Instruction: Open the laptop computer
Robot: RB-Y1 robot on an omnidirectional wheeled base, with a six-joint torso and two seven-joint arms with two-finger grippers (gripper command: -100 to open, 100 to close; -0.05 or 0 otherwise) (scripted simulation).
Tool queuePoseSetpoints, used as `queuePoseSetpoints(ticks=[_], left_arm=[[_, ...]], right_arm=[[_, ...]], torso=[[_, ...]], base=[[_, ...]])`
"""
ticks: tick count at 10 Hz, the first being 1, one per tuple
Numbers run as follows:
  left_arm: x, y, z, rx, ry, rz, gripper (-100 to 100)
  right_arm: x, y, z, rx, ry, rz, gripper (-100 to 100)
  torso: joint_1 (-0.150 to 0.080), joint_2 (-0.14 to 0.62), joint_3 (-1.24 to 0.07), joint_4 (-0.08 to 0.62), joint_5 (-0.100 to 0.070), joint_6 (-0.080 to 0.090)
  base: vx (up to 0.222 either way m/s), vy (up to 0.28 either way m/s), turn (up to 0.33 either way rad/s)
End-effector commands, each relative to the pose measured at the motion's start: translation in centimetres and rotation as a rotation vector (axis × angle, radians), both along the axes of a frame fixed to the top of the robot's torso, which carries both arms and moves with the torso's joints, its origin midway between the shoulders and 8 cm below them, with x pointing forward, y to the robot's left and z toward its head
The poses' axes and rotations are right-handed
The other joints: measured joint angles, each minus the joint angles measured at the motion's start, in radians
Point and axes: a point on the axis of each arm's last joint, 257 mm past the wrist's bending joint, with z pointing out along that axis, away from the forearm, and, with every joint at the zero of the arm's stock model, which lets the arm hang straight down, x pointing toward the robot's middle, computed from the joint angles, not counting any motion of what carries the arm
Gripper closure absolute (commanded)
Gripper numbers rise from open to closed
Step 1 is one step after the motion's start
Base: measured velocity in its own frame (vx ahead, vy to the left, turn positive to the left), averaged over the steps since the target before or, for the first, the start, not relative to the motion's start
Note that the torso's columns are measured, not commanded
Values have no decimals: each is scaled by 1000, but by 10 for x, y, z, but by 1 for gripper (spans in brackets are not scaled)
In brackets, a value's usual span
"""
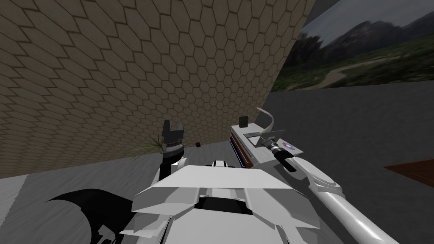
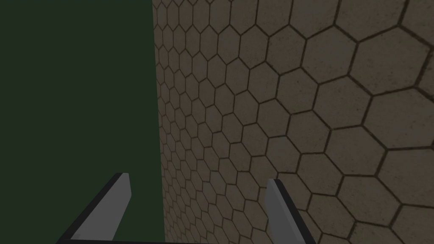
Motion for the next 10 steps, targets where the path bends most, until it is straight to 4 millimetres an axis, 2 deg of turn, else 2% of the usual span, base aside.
queuePoseSetpoints(ticks=[1, 3, 4, 5, 6, 7, 8, 9, 10], left_arm=[[0, 0, 0, 0, 0, 0, 0], [0, 0, 0, 0, 0, 0, 0], [0, 0, 0, 0, 0, 0, 0], [0, 0, 0, 0, 0, 0, 0], [0, 0, 0, 0, 0, 0, 0], [0, 0, 0, 0, 0, 0, 0], [0, 0, 0, 0, 0, 0, 0], [0, 0, 0, 0, 0, 0, 0], [0, 0, 0, 0, 0, 0, 0]], right_arm=[[-11, -19, -3, 3, 45, -12, 100], [-9, -25, 6, -33, 49, -1, 100], [-20, -38, -1, -12, 86, -18, 100], [-18, -43, 7, -41, 89, -9, 100], [-30, -55, -1, -16, 124, -29, 100], [-27, -60, 9, -49, 128, -18, 100], [-38, -73, 3, -27, 163, -39, 100], [-35, -77, 11, -56, 166, -29, 100], [-47, -88, 4, -27, 199, -53, 100]], torso=[[-1, 2, 1, 1, 0, 1], [3, 2, 1, 1, 2, 1], [2, 3, 2, 1, 1, 1], [4, 2, 1, 1, 2, 1], [4, 1, 1, 1, 2, 1], [3, 0, 0, 0, 2, 1], [3, 1, 0, 1, 2, 1], [4, 1, 1, 1, 2, 1], [2, 3, 2, 1, 2, 1]], base=[[49, 52, 64], [39, 49, 13], [48, 62, 47], [54, 71, 32], [84, 75, 55], [71, 76, 32], [80, 112, 64], [61, 88, 21], [73, 84, 56]])
